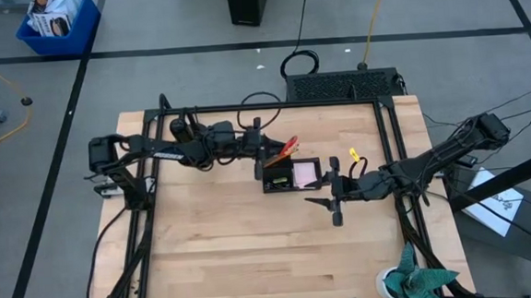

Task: Pick and place office supplies into organizer
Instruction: Put the orange scissors into the black desk organizer

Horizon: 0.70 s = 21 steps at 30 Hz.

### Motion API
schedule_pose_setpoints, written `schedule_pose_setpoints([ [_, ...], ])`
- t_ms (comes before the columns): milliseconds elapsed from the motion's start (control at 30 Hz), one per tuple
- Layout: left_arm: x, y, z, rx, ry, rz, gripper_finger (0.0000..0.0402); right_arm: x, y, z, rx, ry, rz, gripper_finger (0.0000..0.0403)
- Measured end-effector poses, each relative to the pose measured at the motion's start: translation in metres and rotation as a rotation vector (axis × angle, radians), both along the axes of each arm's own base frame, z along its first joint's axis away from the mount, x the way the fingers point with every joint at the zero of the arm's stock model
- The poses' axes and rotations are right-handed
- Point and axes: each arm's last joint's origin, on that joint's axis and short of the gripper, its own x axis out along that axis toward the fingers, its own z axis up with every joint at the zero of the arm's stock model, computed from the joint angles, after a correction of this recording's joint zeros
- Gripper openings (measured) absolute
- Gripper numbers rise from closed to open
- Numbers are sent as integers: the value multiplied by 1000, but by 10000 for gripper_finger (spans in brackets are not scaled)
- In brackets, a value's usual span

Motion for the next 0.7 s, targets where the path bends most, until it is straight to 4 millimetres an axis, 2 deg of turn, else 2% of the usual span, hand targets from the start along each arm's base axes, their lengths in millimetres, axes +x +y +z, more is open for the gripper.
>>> schedule_pose_setpoints([
  [267,5,-7,-7,-12,24,116,8,0,0,0,0,0,0,155],
  [400,9,-12,-11,-15,29,160,18,0,0,0,0,0,0,155],
  [700,19,-14,-46,-35,123,192,10,0,0,0,0,-1,0,155],
])
